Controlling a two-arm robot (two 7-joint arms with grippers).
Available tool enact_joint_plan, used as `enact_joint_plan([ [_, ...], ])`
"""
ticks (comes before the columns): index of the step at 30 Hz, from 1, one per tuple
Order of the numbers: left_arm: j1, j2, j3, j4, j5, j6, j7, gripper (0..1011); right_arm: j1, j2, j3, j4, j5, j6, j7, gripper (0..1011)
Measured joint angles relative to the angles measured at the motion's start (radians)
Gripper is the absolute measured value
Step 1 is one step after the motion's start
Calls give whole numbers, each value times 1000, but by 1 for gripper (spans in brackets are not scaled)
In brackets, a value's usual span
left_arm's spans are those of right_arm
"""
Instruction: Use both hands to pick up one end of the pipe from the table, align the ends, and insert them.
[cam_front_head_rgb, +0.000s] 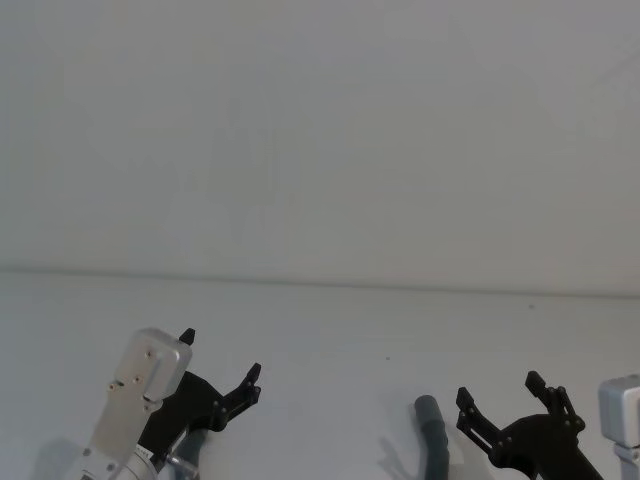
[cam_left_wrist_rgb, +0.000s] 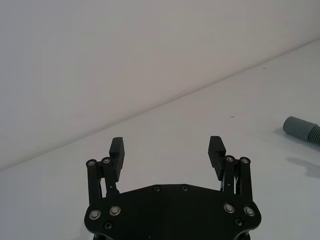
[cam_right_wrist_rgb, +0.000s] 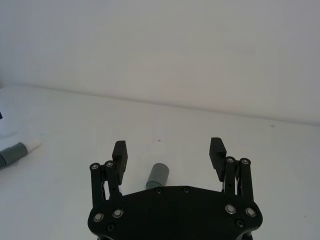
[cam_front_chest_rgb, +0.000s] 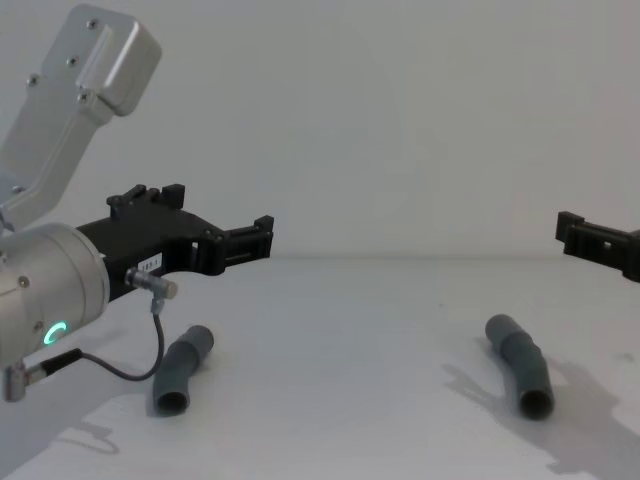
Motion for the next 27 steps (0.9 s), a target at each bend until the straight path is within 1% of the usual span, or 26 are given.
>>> enact_joint_plan([
  [27,0,0,0,0,0,0,0,1002,0,0,0,0,0,0,0,1000],
])
